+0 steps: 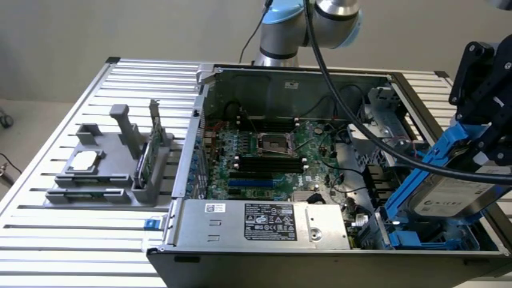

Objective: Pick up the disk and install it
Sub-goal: 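Insert the disk into the insertion slot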

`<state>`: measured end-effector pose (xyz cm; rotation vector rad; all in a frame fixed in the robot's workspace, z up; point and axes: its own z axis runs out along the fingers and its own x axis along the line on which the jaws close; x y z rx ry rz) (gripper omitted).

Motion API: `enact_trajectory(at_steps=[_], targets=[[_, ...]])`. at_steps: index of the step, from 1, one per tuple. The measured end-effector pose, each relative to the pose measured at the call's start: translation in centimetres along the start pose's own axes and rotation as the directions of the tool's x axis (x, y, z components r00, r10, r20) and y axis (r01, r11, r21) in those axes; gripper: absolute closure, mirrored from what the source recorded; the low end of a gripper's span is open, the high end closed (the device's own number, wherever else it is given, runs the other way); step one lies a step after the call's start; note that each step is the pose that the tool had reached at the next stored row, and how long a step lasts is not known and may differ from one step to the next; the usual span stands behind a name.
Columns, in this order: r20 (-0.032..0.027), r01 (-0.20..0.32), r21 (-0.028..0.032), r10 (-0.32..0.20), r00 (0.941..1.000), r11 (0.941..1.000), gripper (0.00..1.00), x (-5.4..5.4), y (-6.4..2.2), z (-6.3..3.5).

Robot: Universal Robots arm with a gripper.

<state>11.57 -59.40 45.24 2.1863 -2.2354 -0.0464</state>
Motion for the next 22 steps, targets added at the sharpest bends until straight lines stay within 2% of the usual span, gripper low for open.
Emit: enact_trajectory(at_steps=[3, 9, 22], targets=[[0.0, 0.0, 0.0, 0.0, 1.0, 1.0, 0.68, 0.0, -0.01, 0.13], [-0.0002, 0.007, 0.0, -0.007, 1.0, 1.0, 0.68, 0.0, -0.03, 1.01], [0.0001, 0.028, 0.0009, -0.028, 0.9996, 0.9996, 0.68, 0.0, -0.05, 1.45]])
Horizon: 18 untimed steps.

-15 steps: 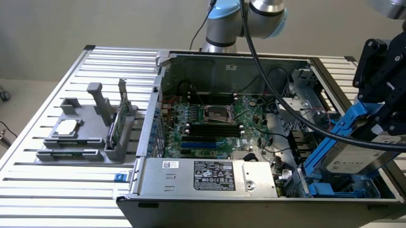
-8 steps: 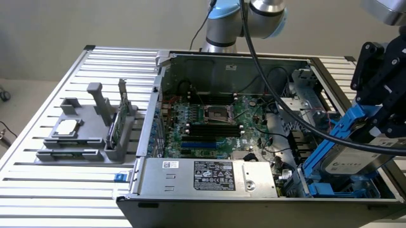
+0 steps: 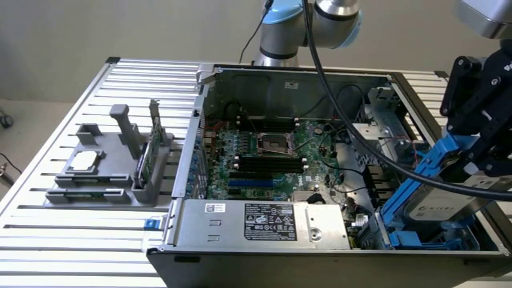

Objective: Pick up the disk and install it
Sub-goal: 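Insert the disk into the insertion slot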

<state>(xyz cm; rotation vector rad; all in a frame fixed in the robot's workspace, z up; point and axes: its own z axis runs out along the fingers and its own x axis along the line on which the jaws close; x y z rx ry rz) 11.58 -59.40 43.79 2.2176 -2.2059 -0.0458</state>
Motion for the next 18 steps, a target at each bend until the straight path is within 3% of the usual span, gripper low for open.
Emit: enact_trajectory(at_steps=[12, 18], targets=[[0.0076, 0.013, 0.0003, -0.013, 0.9999, 0.9999, 0.68, 0.0, -0.01, 0.44], [0.0083, 0.015, 0.0003, -0.015, 0.9999, 0.9999, 0.68, 0.01, 0.0, 0.18]])
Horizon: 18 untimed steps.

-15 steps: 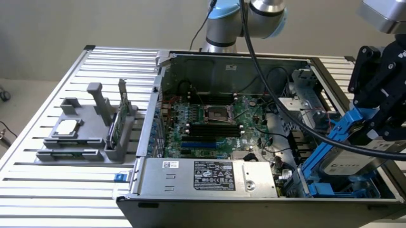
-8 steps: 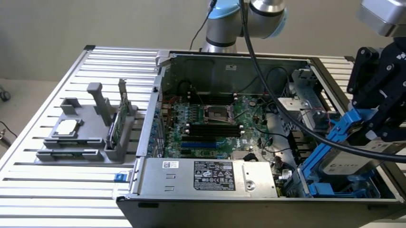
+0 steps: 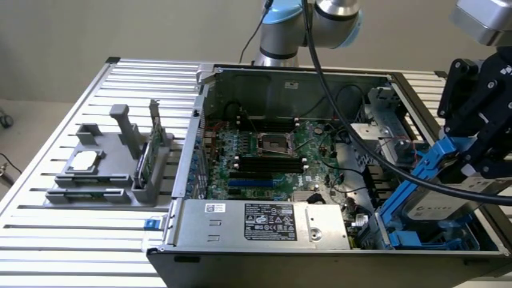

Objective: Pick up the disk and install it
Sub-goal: 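Insert the disk into the insertion slot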

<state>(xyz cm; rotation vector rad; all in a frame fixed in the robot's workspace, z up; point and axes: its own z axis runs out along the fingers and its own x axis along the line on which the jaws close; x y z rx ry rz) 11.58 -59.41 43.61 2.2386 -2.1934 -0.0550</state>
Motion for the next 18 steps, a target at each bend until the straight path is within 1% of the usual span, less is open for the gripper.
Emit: enact_trajectory(at_steps=[3, 7, 11, 18], targets=[[-0.0003, 0.0, 0.0, 0.0, 1.0, 1.0, 0.68, -0.02, 0.02, -0.63], [-0.0001, 0.0, 0.0, 0.0, 1.0, 1.0, 0.68, -0.02, -0.01, -0.64], [-0.001, 0.0, -0.0001, 0.0, 1.0, 1.0, 0.68, 0.0, -0.49, -0.67], [-0.0009, -0.011, 0.0001, 0.011, 0.9999, 0.9999, 0.68, 0.2, -0.41, -0.67]])
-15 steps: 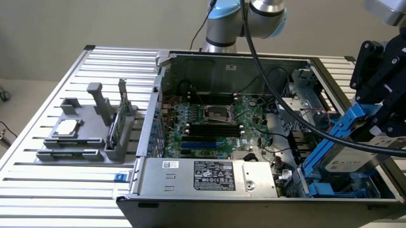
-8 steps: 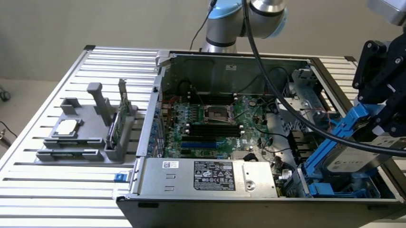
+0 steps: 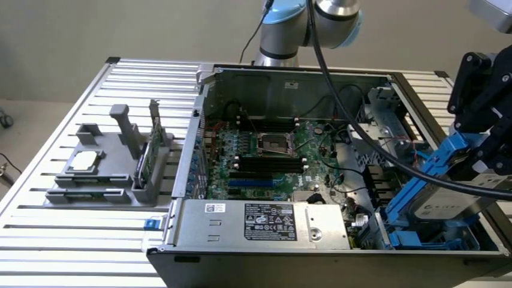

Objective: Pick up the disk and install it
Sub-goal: 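Insert the disk into the insertion slot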

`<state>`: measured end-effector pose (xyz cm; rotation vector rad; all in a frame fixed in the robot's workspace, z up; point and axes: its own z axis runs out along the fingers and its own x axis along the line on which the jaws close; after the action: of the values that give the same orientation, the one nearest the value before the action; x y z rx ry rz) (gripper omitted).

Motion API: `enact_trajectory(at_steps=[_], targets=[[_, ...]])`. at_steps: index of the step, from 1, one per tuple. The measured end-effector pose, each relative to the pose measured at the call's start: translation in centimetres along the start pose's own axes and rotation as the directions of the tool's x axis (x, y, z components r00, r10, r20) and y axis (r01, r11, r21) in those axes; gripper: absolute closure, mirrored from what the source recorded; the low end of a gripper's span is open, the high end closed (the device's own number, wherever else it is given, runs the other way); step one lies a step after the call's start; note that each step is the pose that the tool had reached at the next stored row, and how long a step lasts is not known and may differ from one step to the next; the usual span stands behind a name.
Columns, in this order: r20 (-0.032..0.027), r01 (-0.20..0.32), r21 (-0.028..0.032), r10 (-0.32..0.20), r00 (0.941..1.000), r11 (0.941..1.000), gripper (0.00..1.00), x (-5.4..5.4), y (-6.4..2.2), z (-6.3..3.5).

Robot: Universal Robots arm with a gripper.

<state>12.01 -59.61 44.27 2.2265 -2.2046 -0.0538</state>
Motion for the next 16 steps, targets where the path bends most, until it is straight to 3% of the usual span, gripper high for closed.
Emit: enact_trajectory(at_steps=[16], targets=[[-0.0008, -0.006, -0.0001, 0.006, 1.0, 1.0, 0.68, 0.02, 0.33, 0.51]])
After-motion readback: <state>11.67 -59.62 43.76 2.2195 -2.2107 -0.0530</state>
